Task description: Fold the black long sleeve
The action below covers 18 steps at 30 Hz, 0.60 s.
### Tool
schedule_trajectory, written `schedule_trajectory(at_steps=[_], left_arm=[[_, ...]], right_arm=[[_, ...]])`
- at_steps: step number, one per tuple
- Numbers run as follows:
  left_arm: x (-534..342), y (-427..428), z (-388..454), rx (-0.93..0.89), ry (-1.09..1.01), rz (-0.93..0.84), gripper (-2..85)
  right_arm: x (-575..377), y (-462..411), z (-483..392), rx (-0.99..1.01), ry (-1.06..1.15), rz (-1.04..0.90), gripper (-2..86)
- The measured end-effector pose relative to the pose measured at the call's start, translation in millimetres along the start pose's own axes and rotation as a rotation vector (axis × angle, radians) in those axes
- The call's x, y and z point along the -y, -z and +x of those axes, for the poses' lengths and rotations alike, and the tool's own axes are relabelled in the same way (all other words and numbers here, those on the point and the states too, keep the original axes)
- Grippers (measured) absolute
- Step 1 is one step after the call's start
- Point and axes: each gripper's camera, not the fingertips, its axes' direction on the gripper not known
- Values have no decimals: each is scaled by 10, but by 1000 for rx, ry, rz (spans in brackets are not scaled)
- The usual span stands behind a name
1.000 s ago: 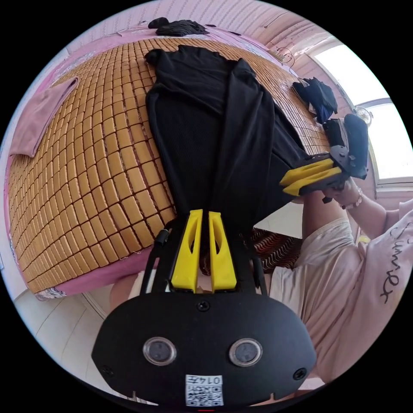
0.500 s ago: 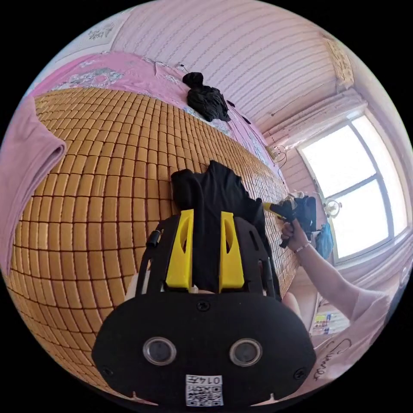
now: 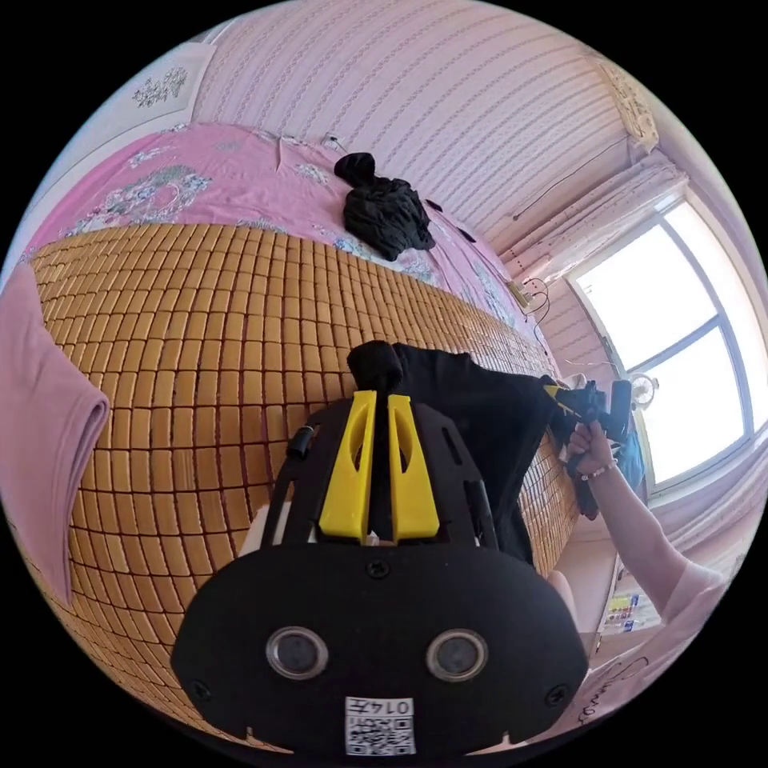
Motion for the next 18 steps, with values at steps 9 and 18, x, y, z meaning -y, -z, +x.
schedule_trajectory(at_steps=[9, 18], left_arm=[[-1748, 1037, 445, -84, -197, 8, 36], [-3868, 1308, 450, 66, 103, -103, 21]], right_arm=[[-1677, 1211, -726, 260, 177, -99, 3], [-3843, 1135, -776, 98, -191, -237, 14]])
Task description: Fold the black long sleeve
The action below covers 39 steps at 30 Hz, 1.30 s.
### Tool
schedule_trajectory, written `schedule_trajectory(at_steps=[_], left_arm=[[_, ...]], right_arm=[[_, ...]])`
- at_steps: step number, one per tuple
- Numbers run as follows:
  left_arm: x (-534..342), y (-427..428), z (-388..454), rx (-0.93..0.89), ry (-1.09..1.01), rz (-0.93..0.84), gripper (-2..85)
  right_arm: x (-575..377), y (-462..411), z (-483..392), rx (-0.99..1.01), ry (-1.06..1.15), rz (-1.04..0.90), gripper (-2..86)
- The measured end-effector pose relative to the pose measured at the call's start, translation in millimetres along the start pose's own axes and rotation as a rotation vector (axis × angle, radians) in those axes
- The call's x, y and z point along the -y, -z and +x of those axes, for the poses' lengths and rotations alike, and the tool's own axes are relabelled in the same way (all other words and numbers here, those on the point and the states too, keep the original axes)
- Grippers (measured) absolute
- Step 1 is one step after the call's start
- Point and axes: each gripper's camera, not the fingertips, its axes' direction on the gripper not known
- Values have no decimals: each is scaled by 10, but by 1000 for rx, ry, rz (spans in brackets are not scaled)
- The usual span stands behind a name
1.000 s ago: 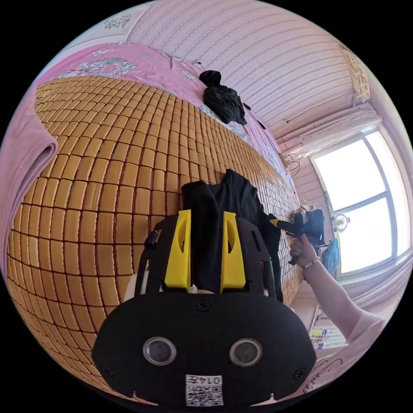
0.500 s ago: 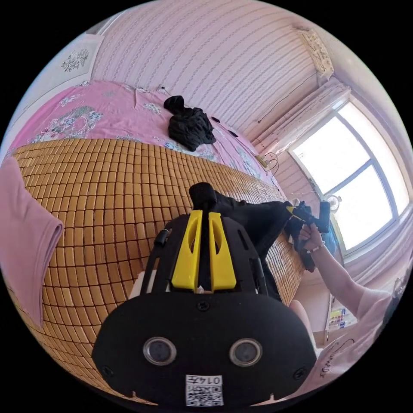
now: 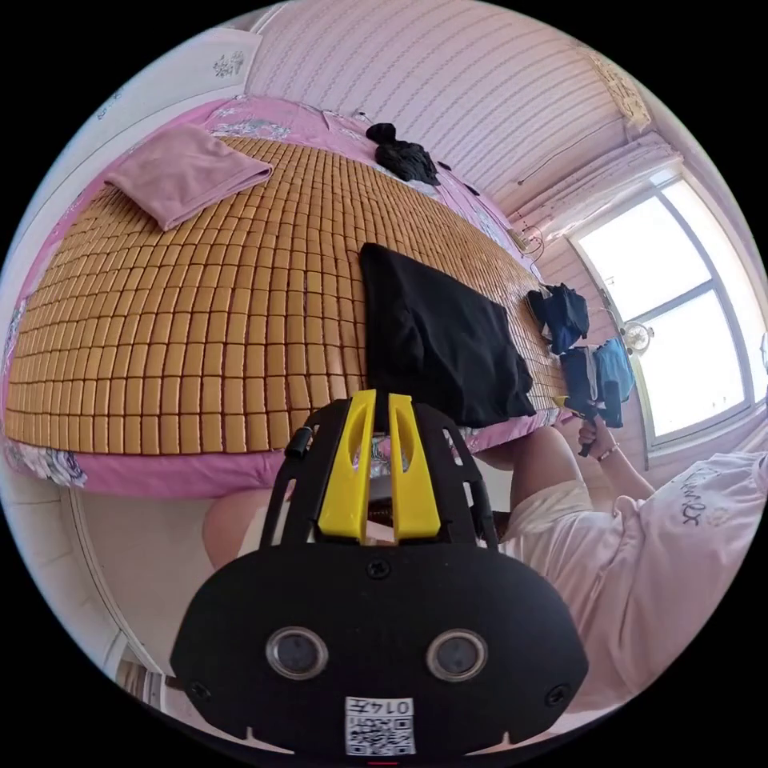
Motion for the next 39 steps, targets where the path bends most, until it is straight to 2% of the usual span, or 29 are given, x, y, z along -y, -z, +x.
schedule_trajectory(at_steps=[6, 10, 14, 17, 21, 23, 26, 30, 34, 39], left_arm=[[-461, -163, 451, -60, -60, 19, -6], [-687, -398, 935, -15, -210, 7, -9], [-1088, -680, 1590, 124, -337, 94, -10], [-1552, -878, 2140, 237, -535, 178, -10], [-2202, -1208, 2611, 370, -777, 225, -10], [-2358, -1301, 2720, 423, -828, 225, -10], [-2515, -1402, 2819, 382, -876, 199, -10], [-2618, -1528, 2885, 458, -853, 234, -9], [-2575, -1540, 2847, 336, -809, 249, -9], [-2554, -1728, 2858, 359, -802, 211, -8]], right_arm=[[-477, -278, -463, 13, 45, 37, 10], [-833, -650, -907, -122, 172, 20, 3], [-1214, -1053, -1285, -337, 262, 37, -1], [-1504, -1280, -1502, -508, 292, 84, -2], [-1809, -1534, -1605, -565, 319, 117, -2], [-1976, -1617, -1660, -567, 321, 205, -2], [-2101, -1750, -1691, -507, 336, 261, -2], [-2154, -2047, -1691, -510, 354, 213, -3], [-2103, -2564, -1657, -504, 393, 9, -2], [-2069, -3086, -1597, -515, 409, -124, -2]])
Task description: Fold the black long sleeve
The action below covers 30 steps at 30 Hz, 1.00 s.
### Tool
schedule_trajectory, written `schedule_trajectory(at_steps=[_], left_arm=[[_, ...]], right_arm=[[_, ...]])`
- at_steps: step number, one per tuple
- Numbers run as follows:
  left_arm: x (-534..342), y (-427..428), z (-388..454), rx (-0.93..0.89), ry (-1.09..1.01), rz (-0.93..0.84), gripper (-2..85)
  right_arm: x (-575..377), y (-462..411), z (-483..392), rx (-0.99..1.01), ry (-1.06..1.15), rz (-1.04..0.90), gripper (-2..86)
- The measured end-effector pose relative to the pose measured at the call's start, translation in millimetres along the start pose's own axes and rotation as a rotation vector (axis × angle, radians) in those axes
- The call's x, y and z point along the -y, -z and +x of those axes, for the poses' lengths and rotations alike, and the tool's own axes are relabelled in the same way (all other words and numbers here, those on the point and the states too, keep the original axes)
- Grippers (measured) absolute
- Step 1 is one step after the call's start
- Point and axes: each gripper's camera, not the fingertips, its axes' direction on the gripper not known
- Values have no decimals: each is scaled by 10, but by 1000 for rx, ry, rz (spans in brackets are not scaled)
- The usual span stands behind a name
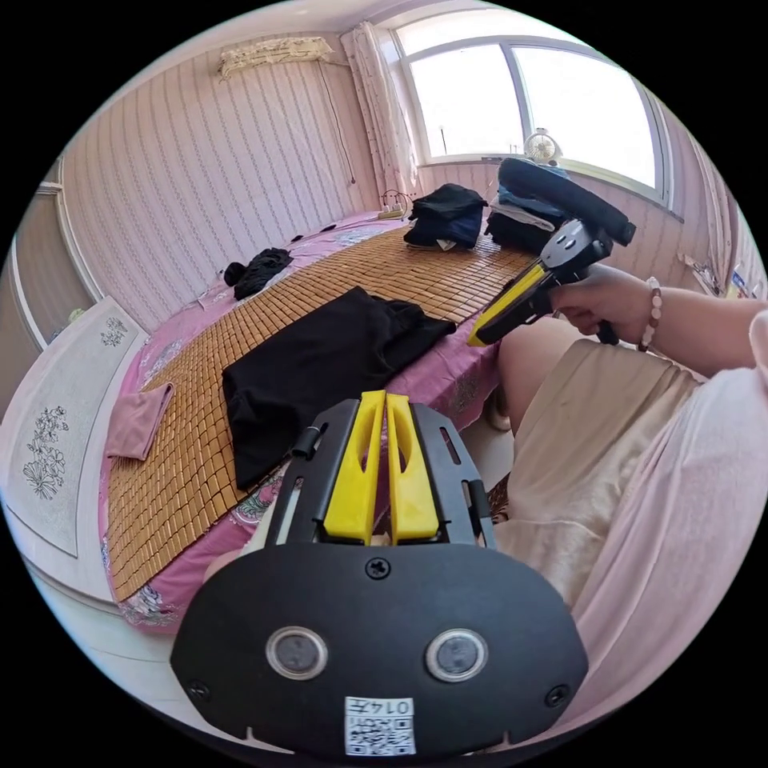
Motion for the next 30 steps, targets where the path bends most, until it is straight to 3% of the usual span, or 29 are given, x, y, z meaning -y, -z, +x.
schedule_trajectory(at_steps=[7, 12, 19, 24, 25, 27, 30], left_arm=[[59, -180, -88, -37, 44, -24, -8], [247, -519, -338, -57, 104, -35, -8], [547, -1316, -757, -82, 200, -147, -9], [598, -1902, -851, -98, 200, -314, -10], [581, -1893, -860, -95, 213, -279, -10], [498, -1880, -897, -103, 233, -213, -10], [414, -1888, -999, -148, 296, -157, -10]], right_arm=[[271, -768, -398, -66, 198, -227, -3], [669, -1132, -610, -105, 330, -203, -4], [2019, -1448, -518, -159, 413, -131, -4], [2792, -2000, -289, -214, 391, -221, -6], [2874, -2239, -221, -183, 385, -314, -7], [2940, -2260, -161, -143, 367, -273, -8], [3113, -2232, -138, -131, 417, -359, -9]])
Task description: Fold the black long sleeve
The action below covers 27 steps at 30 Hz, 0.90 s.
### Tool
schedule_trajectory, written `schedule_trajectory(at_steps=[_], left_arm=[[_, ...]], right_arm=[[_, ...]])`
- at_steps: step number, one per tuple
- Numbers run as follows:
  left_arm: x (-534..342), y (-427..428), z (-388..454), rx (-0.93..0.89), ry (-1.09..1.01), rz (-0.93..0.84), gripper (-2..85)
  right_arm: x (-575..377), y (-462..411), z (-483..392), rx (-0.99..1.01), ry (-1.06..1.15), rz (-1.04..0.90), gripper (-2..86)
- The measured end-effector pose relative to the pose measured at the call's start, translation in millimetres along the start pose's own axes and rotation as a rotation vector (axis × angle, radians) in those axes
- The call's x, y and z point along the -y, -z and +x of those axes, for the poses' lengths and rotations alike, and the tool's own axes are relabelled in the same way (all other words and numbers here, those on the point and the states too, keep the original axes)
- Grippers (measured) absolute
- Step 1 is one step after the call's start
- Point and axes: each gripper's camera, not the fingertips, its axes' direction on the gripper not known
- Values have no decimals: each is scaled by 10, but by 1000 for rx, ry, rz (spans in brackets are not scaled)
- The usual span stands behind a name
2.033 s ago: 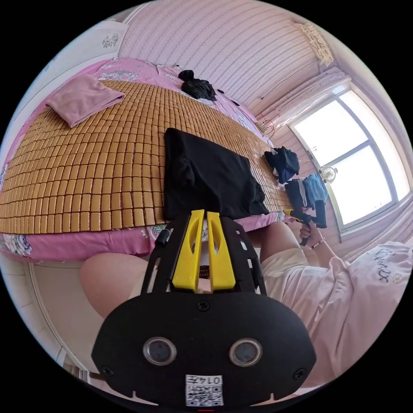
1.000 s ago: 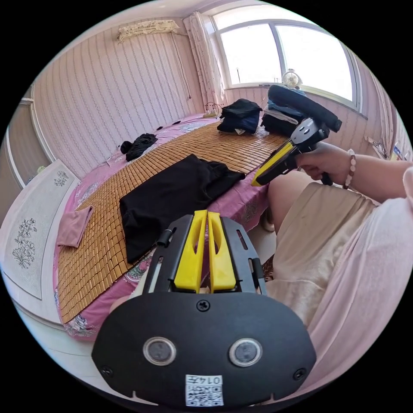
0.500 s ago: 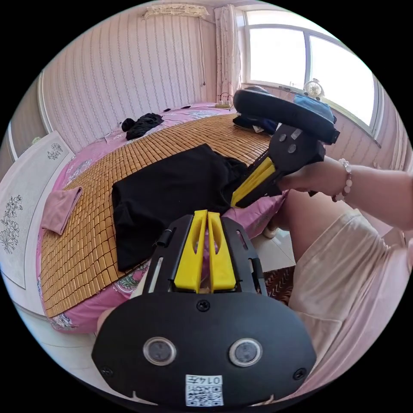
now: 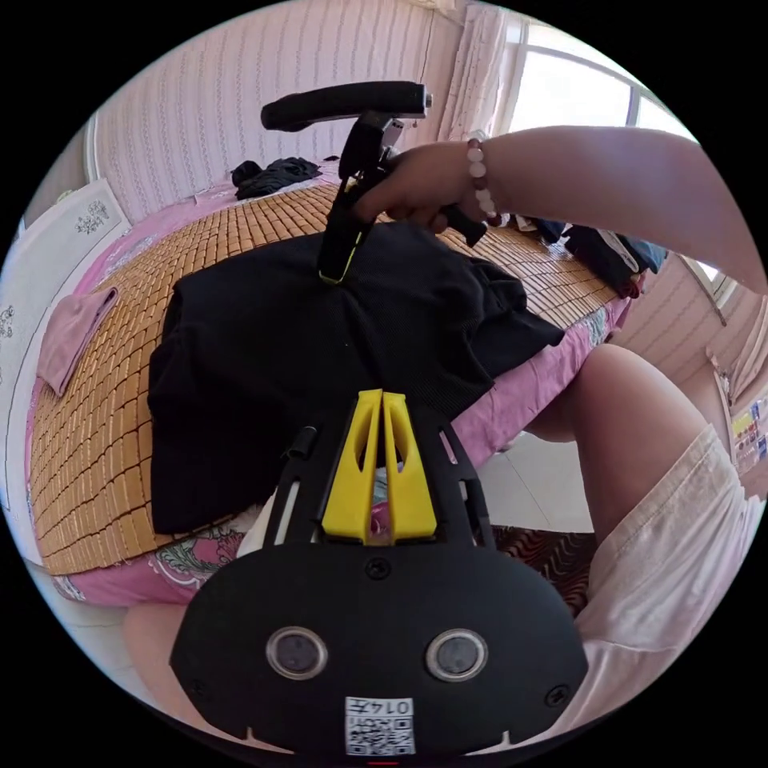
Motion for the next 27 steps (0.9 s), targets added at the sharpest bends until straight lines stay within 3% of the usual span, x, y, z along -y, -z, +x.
schedule_trajectory(at_steps=[4, 11, 18, 23, 27], left_arm=[[35, -16, -75, -24, -7, 8, -10], [110, -31, -169, -32, -13, 5, -10], [227, 14, -306, -65, 12, -22, -9], [310, 291, -499, -85, 15, 50, 8], [380, 482, -458, -108, -6, 173, 61]], right_arm=[[221, 291, 260, -59, -16, 32, -7], [627, 426, 698, 20, 15, -159, -6], [417, 722, 1083, -48, -63, -23, -8], [-1089, 1550, 1513, 156, -266, 400, -5], [-2226, 1512, 1610, 183, -449, 338, 27]])
